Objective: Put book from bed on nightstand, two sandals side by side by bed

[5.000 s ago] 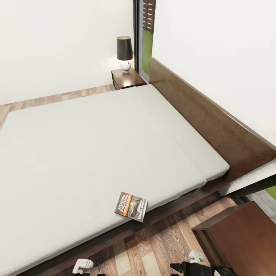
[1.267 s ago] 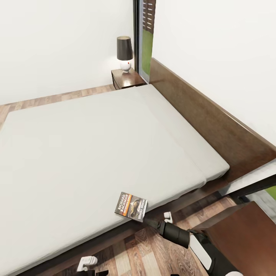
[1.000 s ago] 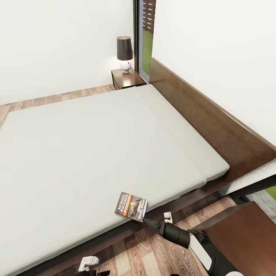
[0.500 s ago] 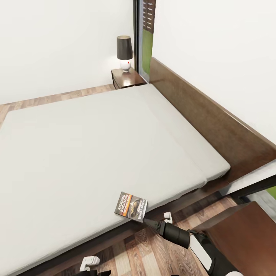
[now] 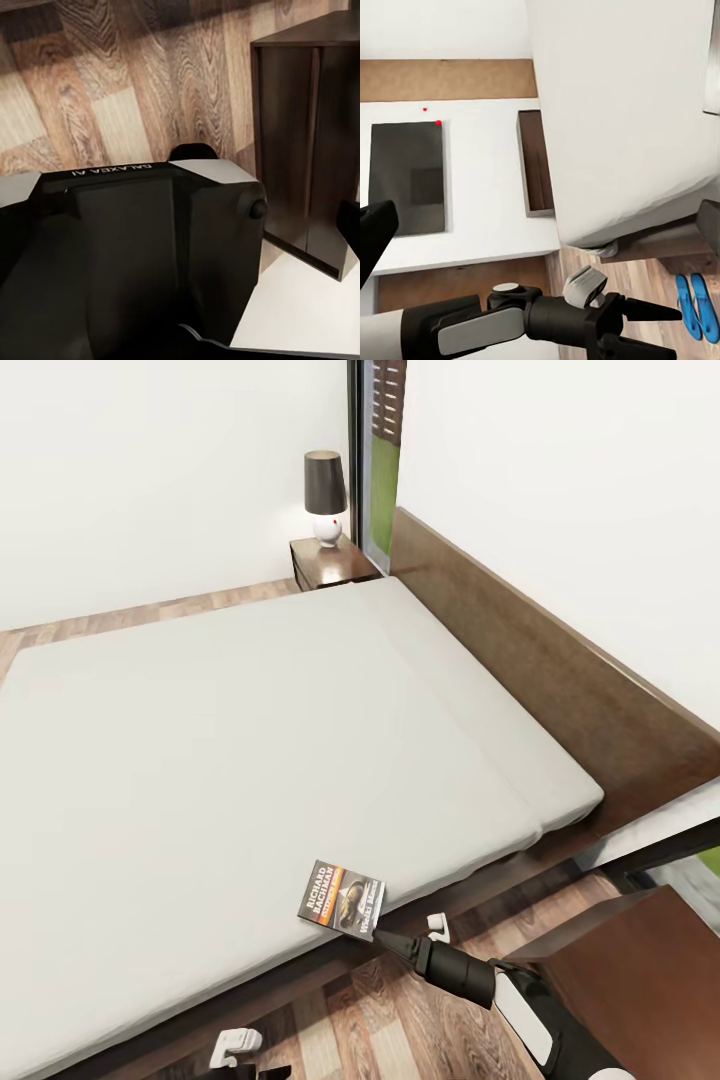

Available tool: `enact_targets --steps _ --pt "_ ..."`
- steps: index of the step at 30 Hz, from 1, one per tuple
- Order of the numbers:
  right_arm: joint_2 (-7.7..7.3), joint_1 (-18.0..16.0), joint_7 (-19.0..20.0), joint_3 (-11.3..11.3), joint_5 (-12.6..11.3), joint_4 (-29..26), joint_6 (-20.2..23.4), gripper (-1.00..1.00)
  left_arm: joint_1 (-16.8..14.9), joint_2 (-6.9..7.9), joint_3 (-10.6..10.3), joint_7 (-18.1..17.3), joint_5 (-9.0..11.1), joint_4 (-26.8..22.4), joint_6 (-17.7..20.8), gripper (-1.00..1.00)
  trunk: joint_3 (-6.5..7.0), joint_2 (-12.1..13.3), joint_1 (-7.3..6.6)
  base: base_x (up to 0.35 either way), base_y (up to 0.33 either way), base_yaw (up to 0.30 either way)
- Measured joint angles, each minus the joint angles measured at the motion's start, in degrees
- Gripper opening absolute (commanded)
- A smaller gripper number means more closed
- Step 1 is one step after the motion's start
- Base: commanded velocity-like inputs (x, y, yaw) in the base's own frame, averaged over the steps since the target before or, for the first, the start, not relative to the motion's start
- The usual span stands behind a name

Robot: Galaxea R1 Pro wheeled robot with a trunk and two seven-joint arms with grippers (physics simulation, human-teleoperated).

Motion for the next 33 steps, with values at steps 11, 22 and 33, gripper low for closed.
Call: enact_targets --steps 11,22,33 --pt "-0.04 0.0 -0.1 -0.3 0.0 0.0 0.0 1.0 0.0 -0.04 0.0 0.0 0.0 0.0 0.0 1.0 0.0 0.0 0.0 0.0 0.0 0.0" --pt "-0.04 0.0 -0.3 -0.4 -0.1 0.1 0.0 1.0 0.0 -0.04 0.1 0.0 0.0 0.0 0.0 1.0 0.0 0.0 0.0 0.0 0.0 0.0" --pt "-0.44 0.0 -0.3 -1.7 -0.2 0.1 0.0 1.0 0.0 -0.04 0.2 -0.1 0.0 0.0 0.0 1.0 0.0 0.0 0.0 0.0 0.0 0.0"
